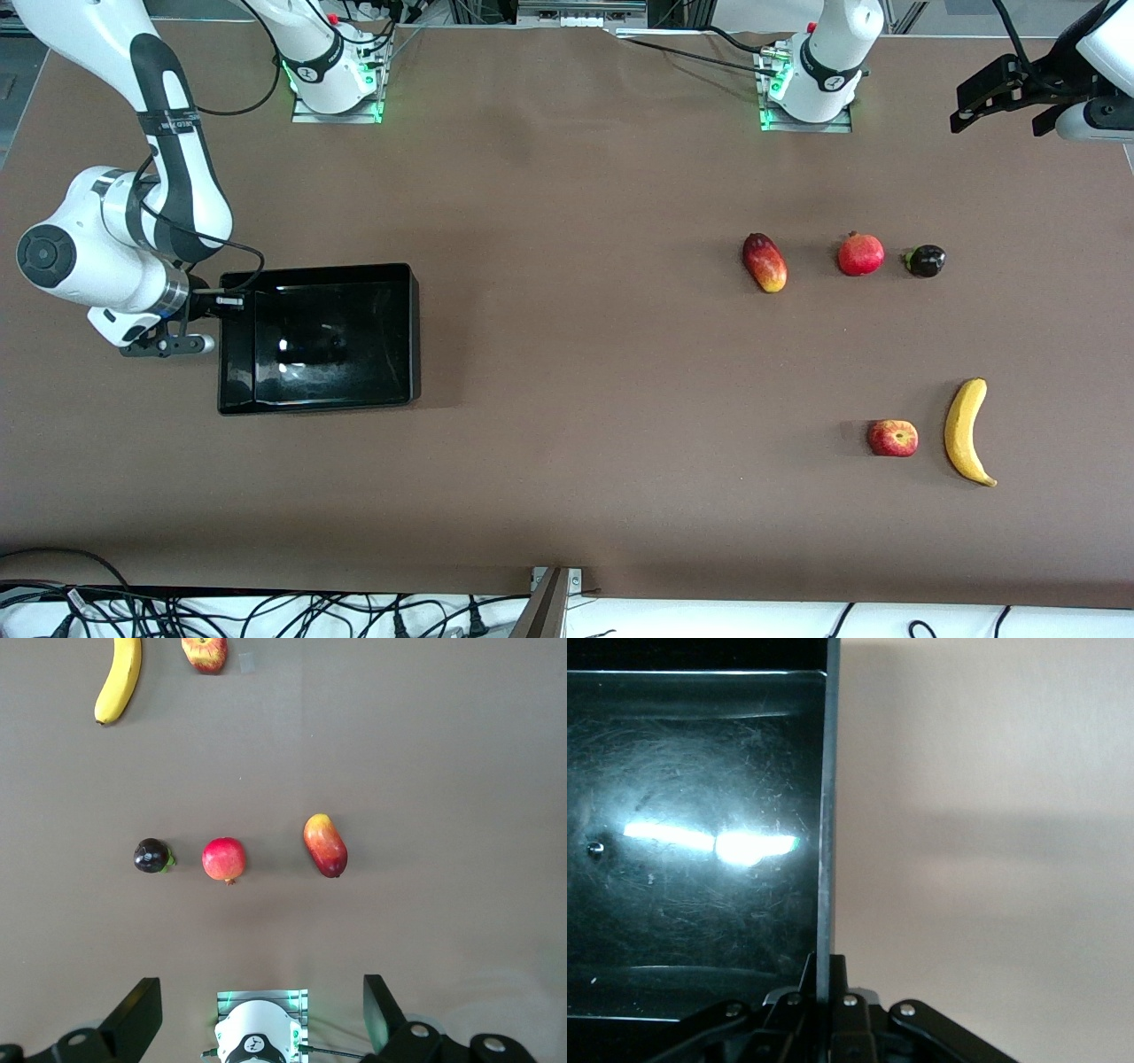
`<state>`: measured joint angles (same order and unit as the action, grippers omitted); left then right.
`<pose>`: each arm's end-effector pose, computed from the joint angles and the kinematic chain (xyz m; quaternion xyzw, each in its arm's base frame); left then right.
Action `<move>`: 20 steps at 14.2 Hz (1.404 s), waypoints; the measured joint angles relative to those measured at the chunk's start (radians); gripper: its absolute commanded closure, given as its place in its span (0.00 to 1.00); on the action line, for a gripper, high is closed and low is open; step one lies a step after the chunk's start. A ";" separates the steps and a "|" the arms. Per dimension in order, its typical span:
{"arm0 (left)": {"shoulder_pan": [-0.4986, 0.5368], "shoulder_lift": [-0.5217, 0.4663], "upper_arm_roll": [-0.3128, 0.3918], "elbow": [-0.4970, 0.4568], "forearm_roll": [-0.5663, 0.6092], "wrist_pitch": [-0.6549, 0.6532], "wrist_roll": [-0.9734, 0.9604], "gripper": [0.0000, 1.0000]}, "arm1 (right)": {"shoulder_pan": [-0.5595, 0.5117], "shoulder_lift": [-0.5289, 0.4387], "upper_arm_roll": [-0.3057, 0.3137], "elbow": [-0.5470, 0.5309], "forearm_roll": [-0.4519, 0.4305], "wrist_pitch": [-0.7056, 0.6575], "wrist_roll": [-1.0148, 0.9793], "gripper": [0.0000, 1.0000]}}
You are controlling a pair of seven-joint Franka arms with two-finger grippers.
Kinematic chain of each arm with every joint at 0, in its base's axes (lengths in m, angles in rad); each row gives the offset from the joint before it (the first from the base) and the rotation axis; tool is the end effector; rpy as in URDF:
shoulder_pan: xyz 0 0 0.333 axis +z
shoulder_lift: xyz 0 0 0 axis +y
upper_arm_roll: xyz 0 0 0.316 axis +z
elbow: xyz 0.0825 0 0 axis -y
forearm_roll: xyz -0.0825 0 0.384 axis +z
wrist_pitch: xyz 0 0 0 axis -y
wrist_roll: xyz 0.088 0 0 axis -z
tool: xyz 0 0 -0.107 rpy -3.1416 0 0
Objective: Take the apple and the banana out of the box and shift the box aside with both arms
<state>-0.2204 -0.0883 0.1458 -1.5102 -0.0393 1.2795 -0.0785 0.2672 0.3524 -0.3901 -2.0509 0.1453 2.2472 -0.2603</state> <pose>0.4926 -0.0377 0.6749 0.9971 -0.0031 -0.0733 0.0200 0.5748 -0.0628 0.2676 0.9976 0.0261 -0.0633 0.0007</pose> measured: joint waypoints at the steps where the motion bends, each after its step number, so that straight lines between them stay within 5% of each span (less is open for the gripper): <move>1: 0.000 0.000 0.000 0.000 0.000 0.000 0.000 0.00 | 0.000 -0.009 -0.004 -0.021 0.004 0.016 0.000 1.00; 6: 0.000 0.000 0.000 -0.001 0.000 0.000 0.000 0.00 | 0.001 -0.025 -0.004 -0.093 0.013 0.071 0.000 0.99; 7: 0.000 0.000 0.000 -0.001 0.000 0.000 0.000 0.00 | 0.002 -0.025 -0.004 -0.098 0.013 0.072 0.000 0.69; 8: 0.000 0.000 0.000 -0.001 0.000 0.000 0.000 0.00 | 0.002 -0.025 -0.004 -0.101 0.013 0.072 0.000 0.58; 10: 0.000 0.000 0.000 -0.001 0.000 0.000 0.000 0.00 | 0.002 -0.025 -0.005 -0.104 0.013 0.071 0.000 0.02; 15: 0.001 0.001 0.000 -0.002 0.000 0.000 0.000 0.00 | 0.008 -0.052 -0.004 -0.054 0.013 0.035 0.000 0.00; 20: 0.001 0.004 0.000 -0.003 0.000 0.000 0.000 0.00 | 0.029 -0.098 -0.004 0.224 0.012 -0.292 0.037 0.00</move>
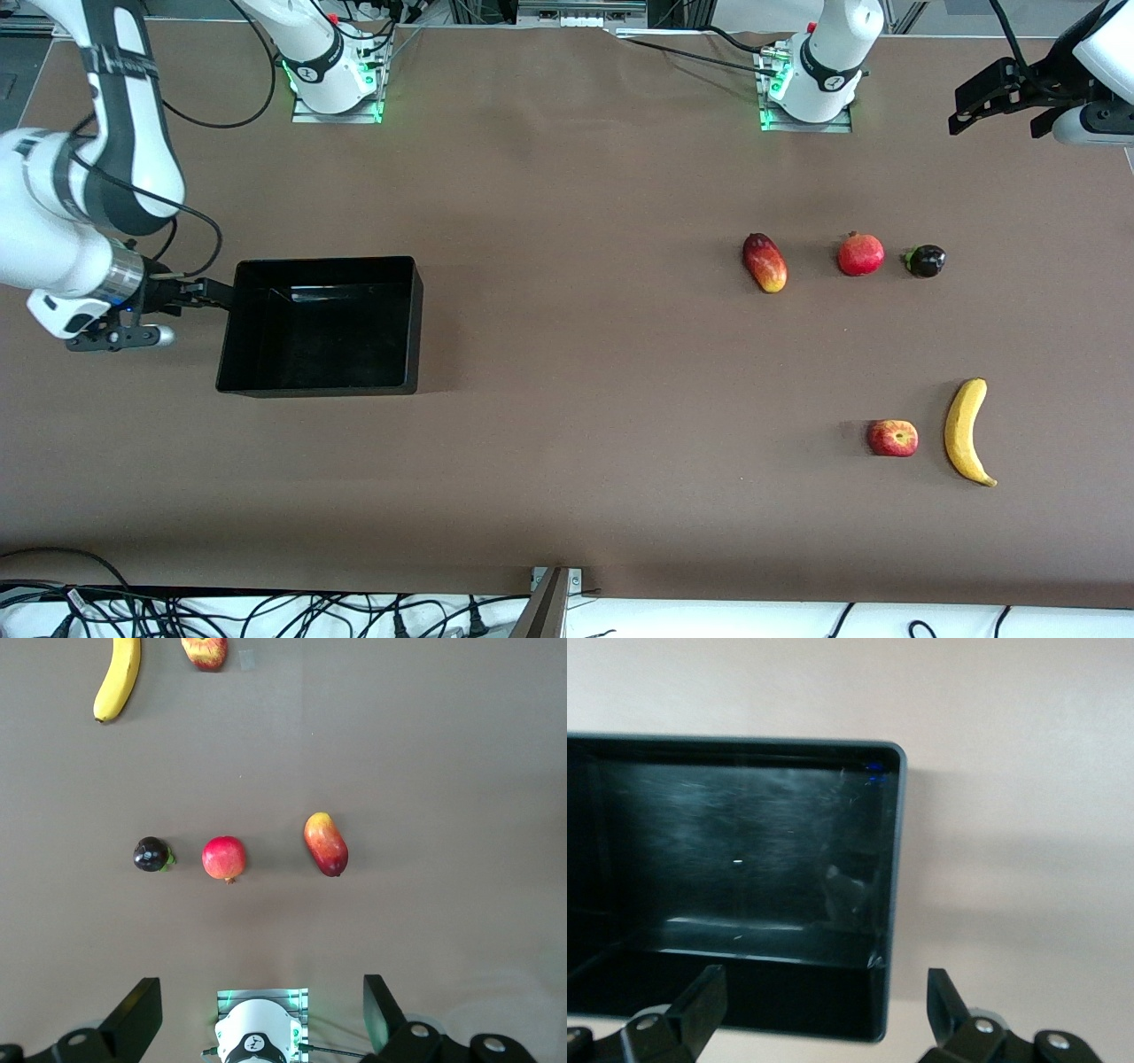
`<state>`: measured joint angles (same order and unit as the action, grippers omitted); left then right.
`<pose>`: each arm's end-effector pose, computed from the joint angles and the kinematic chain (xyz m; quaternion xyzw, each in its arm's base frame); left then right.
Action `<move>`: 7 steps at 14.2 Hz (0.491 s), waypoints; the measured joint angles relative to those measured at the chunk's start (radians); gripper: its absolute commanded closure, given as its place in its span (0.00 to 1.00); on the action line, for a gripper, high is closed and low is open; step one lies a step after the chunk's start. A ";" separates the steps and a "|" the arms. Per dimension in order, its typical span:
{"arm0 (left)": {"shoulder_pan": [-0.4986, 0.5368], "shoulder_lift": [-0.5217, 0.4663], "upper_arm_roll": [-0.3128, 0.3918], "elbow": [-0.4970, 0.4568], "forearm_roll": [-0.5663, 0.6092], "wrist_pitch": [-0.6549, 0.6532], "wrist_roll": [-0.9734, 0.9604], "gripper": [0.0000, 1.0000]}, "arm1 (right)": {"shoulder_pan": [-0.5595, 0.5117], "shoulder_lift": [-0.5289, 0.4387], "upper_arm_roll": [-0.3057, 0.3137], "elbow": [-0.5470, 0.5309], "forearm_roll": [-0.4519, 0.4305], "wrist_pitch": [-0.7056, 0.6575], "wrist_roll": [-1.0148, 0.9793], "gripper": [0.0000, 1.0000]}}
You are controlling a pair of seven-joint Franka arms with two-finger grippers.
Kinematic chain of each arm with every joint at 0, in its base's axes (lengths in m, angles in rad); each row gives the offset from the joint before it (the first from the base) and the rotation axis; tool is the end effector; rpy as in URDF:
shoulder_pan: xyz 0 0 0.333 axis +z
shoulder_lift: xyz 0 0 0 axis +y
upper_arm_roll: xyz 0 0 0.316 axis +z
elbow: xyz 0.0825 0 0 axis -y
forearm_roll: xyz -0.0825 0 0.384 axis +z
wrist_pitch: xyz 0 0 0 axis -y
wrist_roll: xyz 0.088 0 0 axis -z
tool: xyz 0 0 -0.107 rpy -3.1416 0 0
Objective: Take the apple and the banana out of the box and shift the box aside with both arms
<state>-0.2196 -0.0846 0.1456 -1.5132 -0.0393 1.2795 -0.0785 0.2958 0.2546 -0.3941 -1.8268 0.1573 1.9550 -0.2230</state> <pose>0.4939 -0.0377 0.6717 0.9969 -0.0027 -0.0766 0.0195 0.6070 -0.0362 0.3959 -0.9979 -0.0321 0.0478 0.0306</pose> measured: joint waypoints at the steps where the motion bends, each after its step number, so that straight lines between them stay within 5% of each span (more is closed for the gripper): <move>1: 0.000 0.000 0.000 0.000 0.000 0.000 0.000 0.00 | 0.008 -0.009 0.000 0.045 -0.001 -0.072 0.033 0.00; 7: 0.002 0.000 0.000 -0.001 0.000 0.000 0.000 0.00 | 0.143 -0.132 0.006 0.237 -0.105 -0.391 0.228 0.00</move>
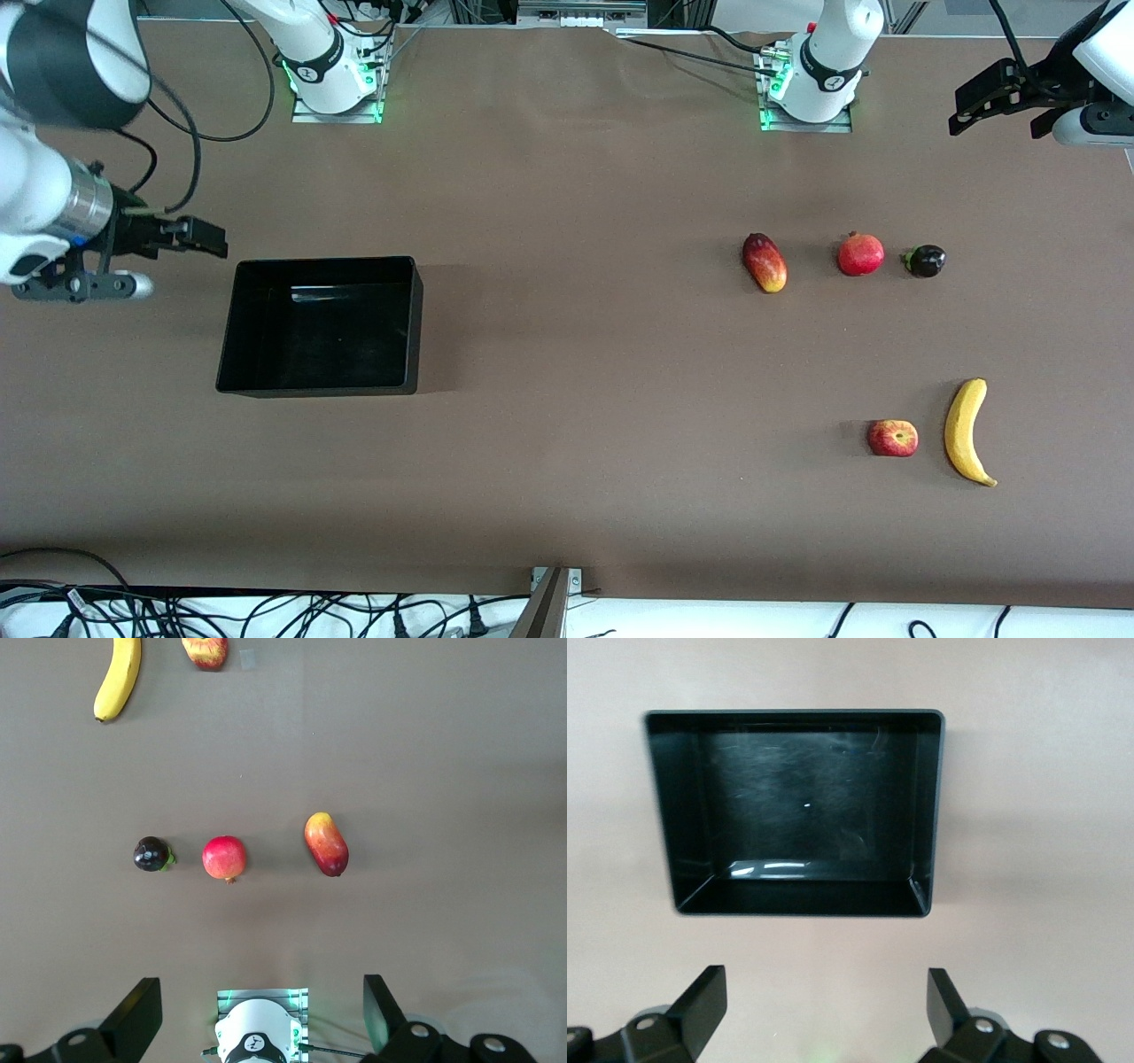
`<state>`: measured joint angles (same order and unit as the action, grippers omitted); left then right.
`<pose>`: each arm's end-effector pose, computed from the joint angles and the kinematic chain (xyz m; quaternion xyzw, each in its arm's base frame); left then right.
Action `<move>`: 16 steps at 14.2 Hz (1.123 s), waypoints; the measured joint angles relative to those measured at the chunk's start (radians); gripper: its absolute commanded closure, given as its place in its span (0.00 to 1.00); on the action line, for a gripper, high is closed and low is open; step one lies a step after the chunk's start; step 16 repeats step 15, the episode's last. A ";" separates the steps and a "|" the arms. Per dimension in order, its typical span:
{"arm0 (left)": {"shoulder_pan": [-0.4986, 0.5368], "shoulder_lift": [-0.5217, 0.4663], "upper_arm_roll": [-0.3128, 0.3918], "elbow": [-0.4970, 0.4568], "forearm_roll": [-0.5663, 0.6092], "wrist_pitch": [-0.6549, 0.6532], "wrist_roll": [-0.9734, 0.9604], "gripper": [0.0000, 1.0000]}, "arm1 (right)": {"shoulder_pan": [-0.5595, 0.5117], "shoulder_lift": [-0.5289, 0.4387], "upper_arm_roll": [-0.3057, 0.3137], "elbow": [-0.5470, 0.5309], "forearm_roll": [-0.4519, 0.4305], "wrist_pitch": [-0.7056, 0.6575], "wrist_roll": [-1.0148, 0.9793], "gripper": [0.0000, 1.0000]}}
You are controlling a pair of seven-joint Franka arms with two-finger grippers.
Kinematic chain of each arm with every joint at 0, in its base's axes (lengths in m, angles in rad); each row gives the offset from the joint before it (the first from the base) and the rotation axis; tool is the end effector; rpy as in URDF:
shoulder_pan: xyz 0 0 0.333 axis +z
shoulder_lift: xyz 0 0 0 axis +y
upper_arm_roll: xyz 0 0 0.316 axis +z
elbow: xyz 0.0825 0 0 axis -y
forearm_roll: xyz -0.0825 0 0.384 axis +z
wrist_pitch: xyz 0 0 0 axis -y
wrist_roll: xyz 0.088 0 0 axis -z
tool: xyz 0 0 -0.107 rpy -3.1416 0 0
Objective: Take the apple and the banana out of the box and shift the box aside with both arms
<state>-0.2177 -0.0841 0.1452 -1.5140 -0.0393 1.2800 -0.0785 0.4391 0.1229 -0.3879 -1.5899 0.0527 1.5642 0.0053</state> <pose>0.4942 -0.0371 0.6712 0.9968 -0.0019 -0.0770 0.0195 0.5800 0.0470 0.5499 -0.9973 -0.0209 0.0697 0.0011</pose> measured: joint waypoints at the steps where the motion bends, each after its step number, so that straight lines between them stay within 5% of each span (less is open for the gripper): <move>1: 0.000 0.000 0.000 0.000 0.000 0.000 0.000 0.00 | 0.007 -0.030 0.002 0.004 -0.004 -0.020 0.001 0.00; 4: 0.000 0.000 0.000 0.000 0.000 0.000 0.000 0.00 | -0.013 -0.109 0.019 0.002 -0.005 -0.080 0.001 0.00; 8: 0.000 0.000 0.000 0.000 0.000 0.001 0.000 0.00 | -0.167 -0.197 0.170 -0.032 -0.006 -0.108 0.001 0.00; 16: 0.000 0.004 -0.004 -0.001 0.000 0.002 -0.018 0.00 | -0.251 -0.206 0.225 -0.053 -0.007 -0.085 0.000 0.00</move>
